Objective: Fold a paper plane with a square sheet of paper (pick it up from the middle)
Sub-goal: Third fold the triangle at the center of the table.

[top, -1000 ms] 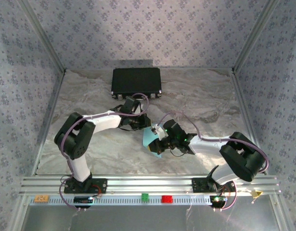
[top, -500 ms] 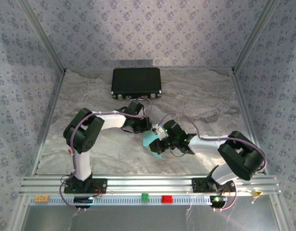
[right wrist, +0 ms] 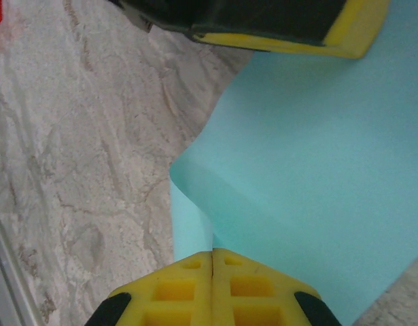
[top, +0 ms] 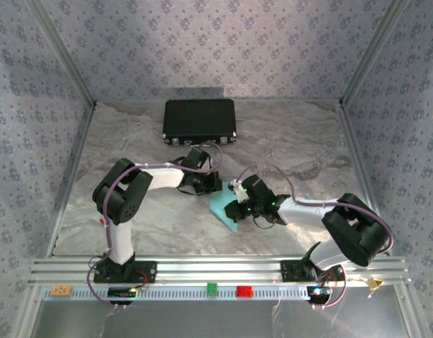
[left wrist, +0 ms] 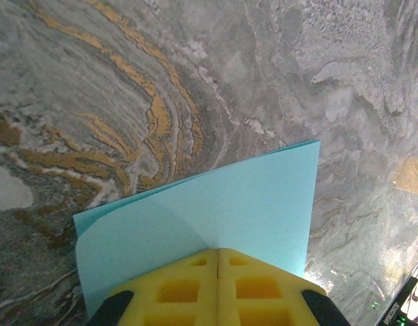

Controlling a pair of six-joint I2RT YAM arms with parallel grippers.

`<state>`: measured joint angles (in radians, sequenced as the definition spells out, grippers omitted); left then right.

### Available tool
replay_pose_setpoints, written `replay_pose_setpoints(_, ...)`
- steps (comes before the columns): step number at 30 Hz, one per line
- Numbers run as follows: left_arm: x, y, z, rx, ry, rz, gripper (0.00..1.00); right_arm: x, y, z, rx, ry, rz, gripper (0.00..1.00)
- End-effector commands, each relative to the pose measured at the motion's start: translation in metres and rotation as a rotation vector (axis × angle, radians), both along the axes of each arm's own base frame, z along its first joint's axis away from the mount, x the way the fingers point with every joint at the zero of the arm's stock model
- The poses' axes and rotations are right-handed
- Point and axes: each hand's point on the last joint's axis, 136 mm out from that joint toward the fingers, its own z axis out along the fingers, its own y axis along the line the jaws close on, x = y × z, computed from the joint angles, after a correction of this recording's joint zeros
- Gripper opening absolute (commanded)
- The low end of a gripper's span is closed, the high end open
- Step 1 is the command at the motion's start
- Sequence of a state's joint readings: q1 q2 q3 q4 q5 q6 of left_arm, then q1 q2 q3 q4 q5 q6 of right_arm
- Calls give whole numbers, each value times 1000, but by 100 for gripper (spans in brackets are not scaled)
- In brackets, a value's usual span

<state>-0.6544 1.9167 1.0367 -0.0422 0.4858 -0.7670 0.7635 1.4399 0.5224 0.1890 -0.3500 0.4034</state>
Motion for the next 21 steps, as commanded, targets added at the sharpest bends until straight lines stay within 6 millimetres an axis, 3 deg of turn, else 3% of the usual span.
replay_pose_setpoints(1, -15, 16, -22, 83, 42, 6, 6, 7, -16, -4, -67, -23, -65, 1)
replay_pose_setpoints(21, -14, 15, -20, 75, 39, 10, 6, 16, -23, -7, -111, -34, -111, 1)
